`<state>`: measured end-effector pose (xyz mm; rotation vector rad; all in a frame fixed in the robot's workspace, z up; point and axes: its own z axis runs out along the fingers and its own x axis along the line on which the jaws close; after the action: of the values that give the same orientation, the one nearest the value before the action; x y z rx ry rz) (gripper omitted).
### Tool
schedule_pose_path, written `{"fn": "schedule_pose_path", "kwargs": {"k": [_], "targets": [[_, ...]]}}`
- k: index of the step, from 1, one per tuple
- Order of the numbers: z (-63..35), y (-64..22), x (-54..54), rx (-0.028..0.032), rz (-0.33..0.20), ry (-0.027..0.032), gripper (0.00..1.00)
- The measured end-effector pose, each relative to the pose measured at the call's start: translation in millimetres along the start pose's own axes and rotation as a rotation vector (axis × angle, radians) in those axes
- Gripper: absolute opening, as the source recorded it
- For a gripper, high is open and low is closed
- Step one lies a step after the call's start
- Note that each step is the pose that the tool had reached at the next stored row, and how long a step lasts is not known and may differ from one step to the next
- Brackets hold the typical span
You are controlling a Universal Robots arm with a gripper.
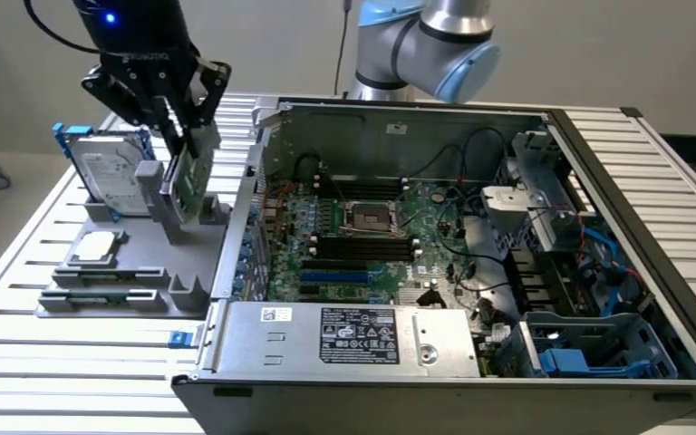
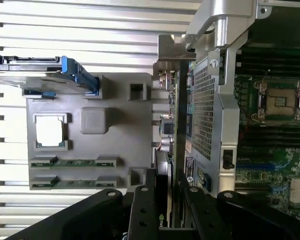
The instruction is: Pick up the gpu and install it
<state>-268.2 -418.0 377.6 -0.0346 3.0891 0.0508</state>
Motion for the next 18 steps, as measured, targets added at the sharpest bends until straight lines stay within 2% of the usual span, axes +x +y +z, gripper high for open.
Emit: {"fn": "schedule_pose_path", "kwargs": {"k": [9,12,18], "targets": [[-37.9,-1.8,-42.6,-0.002,0.0,0.003,0.26],[-42.1,-3.2,-56.8,-0.0056,0.0,0.0032,0.26],[-41.0,-5.6,-83.8,-0.0112,0.001,0.0032,0.26]]}}
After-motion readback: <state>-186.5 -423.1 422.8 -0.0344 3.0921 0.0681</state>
